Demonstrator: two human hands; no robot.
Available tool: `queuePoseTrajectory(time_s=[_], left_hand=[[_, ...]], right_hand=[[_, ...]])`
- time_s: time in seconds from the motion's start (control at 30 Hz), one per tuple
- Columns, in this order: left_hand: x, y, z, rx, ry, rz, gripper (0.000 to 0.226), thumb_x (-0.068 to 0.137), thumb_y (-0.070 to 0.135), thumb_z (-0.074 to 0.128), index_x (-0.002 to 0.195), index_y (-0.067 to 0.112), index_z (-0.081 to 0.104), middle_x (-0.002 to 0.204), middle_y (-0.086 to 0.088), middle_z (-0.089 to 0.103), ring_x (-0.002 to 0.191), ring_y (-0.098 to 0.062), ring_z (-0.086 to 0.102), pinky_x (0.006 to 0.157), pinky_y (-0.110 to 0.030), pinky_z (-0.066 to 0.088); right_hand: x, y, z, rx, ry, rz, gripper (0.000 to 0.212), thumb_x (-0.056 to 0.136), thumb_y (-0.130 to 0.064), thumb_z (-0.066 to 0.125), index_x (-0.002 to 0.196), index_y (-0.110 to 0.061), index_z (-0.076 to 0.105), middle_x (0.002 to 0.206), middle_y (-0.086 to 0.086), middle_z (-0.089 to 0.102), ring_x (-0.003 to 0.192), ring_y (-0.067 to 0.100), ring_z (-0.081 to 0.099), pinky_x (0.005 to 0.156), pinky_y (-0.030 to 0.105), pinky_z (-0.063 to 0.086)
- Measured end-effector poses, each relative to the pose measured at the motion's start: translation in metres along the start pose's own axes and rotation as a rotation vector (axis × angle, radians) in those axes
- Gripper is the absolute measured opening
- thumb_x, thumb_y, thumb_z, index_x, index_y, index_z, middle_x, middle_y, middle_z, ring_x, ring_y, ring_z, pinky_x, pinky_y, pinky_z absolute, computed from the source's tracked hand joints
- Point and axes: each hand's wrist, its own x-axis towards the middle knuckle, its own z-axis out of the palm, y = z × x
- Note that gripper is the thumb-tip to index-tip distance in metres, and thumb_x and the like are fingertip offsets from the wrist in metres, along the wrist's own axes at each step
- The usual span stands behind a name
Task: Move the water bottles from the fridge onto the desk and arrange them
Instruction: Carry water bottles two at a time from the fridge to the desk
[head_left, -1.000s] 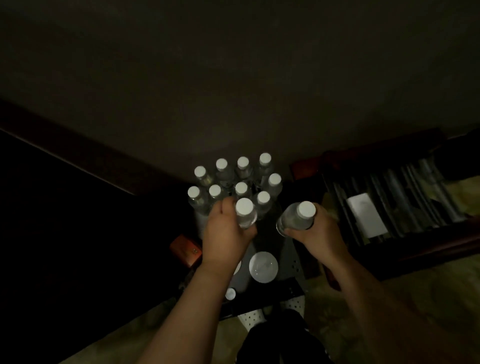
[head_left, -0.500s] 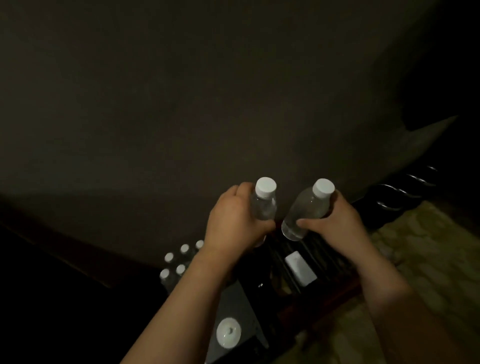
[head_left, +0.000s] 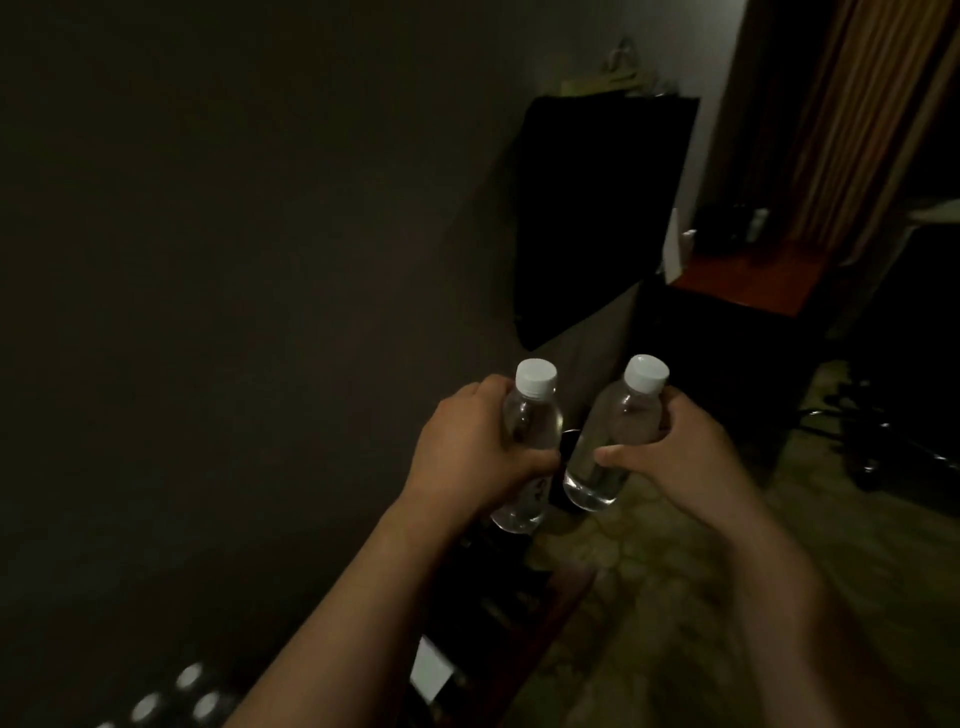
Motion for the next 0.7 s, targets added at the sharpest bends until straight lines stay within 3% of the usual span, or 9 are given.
queuePoseTrajectory(time_s=[0.2,0.33,0.7], left_hand=[[0.076,0.099,0.106,-0.067,-0.075,0.097,0.053,0.062,0.041,0.086,0.107,0.029,0.06,0.101,0.009,0.064,0.092,-0.012,0.064,0.079,-0.041,0.058],[0.13,0.148,0.166,-0.101,-0.1,0.135,0.061,0.059,0.043,0.087,0.112,0.031,0.061,0.103,0.01,0.067,0.094,-0.011,0.065,0.08,-0.04,0.058],[0.298,0.224,0.305,-0.175,-0.207,0.239,0.051,0.062,0.035,0.088,0.105,0.027,0.061,0.097,0.01,0.066,0.089,-0.01,0.065,0.078,-0.042,0.059]], right_hand=[[0.049,0.049,-0.139,-0.046,0.105,-0.009,0.055,0.057,-0.028,0.092,0.097,-0.039,0.055,0.097,-0.015,0.068,0.09,0.007,0.066,0.077,0.03,0.052],[0.079,0.073,-0.214,-0.067,0.159,0.024,0.053,0.061,-0.028,0.09,0.1,-0.038,0.055,0.096,-0.015,0.066,0.088,0.003,0.063,0.07,0.024,0.048],[0.207,0.14,-0.334,-0.081,0.332,0.097,0.059,0.063,-0.024,0.09,0.111,-0.026,0.055,0.1,-0.011,0.064,0.09,0.009,0.062,0.071,0.026,0.05]])
